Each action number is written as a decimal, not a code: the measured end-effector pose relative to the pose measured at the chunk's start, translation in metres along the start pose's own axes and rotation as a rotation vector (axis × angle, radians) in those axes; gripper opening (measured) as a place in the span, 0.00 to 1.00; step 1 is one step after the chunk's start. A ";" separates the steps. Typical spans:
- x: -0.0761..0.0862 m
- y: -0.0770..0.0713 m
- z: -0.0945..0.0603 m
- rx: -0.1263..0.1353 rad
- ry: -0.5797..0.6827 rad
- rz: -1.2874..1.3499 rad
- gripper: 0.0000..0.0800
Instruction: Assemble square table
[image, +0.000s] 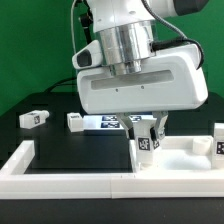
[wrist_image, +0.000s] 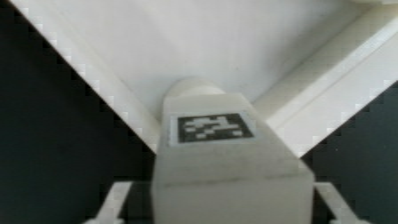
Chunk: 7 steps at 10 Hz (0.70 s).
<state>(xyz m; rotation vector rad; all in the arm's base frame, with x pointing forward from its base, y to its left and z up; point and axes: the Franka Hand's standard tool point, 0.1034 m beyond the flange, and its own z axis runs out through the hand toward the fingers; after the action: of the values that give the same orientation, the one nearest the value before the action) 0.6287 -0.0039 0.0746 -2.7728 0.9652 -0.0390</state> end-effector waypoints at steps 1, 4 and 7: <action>0.001 0.000 0.001 -0.004 0.005 0.178 0.37; -0.001 0.006 0.002 0.069 0.004 0.818 0.37; -0.004 0.006 0.002 0.105 -0.012 0.962 0.37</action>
Offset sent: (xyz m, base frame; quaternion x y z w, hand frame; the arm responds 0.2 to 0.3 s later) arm -0.0071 0.0038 -0.0132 0.1144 -0.0421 0.5473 0.8280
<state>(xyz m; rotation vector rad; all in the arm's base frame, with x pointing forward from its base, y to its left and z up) 0.6219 -0.0055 0.0715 -1.9438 2.0807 0.0712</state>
